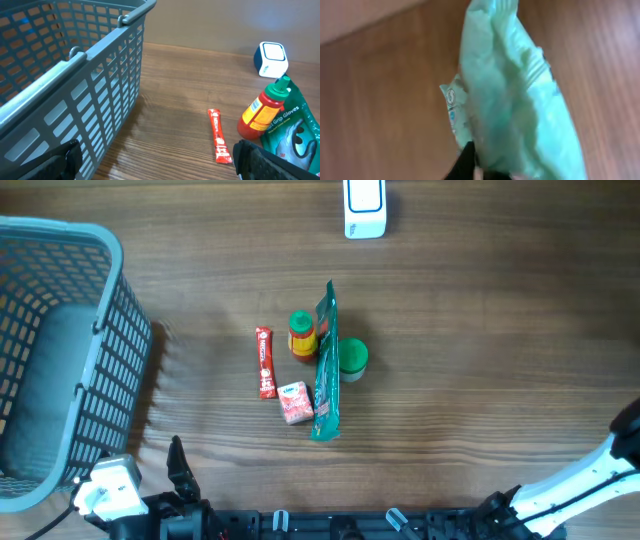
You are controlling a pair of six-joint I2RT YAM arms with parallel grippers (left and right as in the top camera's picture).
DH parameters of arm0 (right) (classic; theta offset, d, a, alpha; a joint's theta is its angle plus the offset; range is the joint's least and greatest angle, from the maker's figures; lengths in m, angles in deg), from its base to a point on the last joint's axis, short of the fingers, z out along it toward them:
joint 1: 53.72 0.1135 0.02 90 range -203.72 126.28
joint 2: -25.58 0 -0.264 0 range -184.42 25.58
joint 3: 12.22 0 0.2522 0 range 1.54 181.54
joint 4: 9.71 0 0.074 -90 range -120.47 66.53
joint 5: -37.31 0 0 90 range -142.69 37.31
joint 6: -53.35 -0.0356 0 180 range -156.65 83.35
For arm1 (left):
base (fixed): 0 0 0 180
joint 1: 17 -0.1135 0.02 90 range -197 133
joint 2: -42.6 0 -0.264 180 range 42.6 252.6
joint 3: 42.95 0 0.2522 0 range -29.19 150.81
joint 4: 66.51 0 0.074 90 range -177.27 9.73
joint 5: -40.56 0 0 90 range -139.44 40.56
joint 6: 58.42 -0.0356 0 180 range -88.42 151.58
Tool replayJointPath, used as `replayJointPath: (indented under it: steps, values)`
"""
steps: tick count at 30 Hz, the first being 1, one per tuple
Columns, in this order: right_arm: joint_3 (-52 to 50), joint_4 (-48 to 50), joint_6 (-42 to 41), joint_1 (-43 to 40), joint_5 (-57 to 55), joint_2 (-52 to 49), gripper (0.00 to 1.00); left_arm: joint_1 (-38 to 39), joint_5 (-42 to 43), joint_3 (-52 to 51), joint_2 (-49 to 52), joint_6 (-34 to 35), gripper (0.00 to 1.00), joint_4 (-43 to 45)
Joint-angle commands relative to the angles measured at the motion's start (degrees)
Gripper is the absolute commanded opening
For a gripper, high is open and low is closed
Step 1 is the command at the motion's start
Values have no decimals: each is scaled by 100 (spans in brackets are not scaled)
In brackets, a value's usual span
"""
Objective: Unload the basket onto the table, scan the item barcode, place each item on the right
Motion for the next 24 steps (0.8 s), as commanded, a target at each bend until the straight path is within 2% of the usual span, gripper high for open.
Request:
replayJointPath:
  steps: [1, 2, 3, 5, 6, 8, 11, 13, 16, 19, 24]
  values:
    - [-52, 11, 273, -356, -468, -76, 38, -24, 46, 4, -46, 33, 100, 13]
    - [-48, 11, 398, -433, -459, -74, 64, -26, 44, 4, -46, 33, 100, 15]
    - [-13, -2, 431, -492, -455, -52, 78, -26, 44, 4, -46, 33, 100, 15]
    - [92, -24, 914, -538, -146, 105, 90, -24, 46, 4, -46, 33, 100, 15]
    - [149, -22, 1220, -535, 352, 367, 96, -26, 46, 4, -46, 33, 100, 15]
    - [149, -31, 1281, -461, 1471, 883, 100, -26, 46, 4, -46, 33, 100, 15]
    - [146, -33, 1261, -92, 3856, 1683, 100, -26, 46, 4, -46, 33, 100, 13]
    - [146, -160, 1257, 321, 4673, 2083, 100, -24, 46, 4, -46, 33, 100, 13]
    - [146, -1163, 1117, 1298, 4811, 2730, 99, -26, 46, 4, -46, 33, 100, 15]
    - [146, -2116, 1276, 2457, 4819, 2907, 100, -26, 44, 4, -46, 33, 100, 13]
    - [146, -3171, 2846, 4433, 4745, 2905, 100, -26, 46, 4, -46, 33, 100, 15]
